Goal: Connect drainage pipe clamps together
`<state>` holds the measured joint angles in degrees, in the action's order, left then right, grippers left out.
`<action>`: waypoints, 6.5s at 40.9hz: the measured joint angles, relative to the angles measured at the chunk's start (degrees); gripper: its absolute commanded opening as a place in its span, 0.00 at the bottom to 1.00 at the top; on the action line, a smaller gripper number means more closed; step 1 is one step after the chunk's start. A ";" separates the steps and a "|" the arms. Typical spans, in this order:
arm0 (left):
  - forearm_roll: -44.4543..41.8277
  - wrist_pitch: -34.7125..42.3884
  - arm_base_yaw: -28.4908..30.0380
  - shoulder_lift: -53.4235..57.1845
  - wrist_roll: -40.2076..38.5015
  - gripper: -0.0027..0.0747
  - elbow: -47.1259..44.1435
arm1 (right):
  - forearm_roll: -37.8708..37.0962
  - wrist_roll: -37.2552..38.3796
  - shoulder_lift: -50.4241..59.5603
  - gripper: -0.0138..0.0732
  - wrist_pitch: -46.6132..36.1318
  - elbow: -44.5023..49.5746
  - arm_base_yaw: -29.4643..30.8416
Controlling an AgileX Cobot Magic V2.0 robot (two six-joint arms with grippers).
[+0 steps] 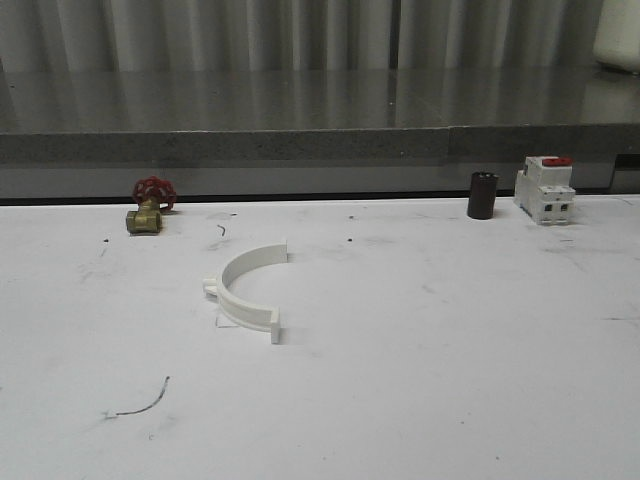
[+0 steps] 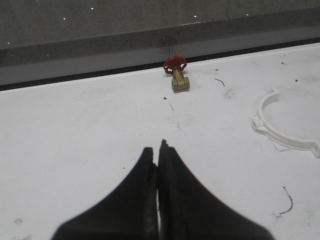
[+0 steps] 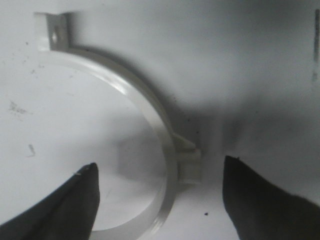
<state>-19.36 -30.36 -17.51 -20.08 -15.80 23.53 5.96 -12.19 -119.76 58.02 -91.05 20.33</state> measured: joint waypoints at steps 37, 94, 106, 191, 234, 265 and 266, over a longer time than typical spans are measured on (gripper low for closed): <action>0.00 0.00 0.00 0.00 0.00 0.01 0.00 | -2.48 -0.32 -1.98 0.35 0.20 -0.54 0.13; 0.00 0.00 0.00 0.00 0.00 0.01 0.00 | -7.86 45.11 6.80 0.35 -2.87 -0.54 -47.57; 0.00 0.00 0.00 0.00 0.00 0.01 0.00 | -5.96 46.02 4.13 0.35 -3.38 -2.34 -49.37; 0.00 0.00 0.00 0.00 0.00 0.01 0.00 | -5.34 50.75 -5.78 0.35 -2.86 -7.45 -50.43; 0.00 0.00 0.00 0.00 0.00 0.01 0.00 | -4.07 53.29 -5.90 0.65 -4.00 -7.67 -50.43; 0.00 0.00 0.00 0.00 0.00 0.01 0.00 | -4.48 46.20 6.13 0.07 4.65 -7.79 -50.32; 0.00 0.00 0.00 0.00 0.00 0.01 0.00 | -4.48 45.52 6.89 0.08 4.98 -7.79 -50.32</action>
<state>-19.36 -30.36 -17.51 -20.08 -15.80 23.53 1.48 33.33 -112.87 63.00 -98.83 -29.99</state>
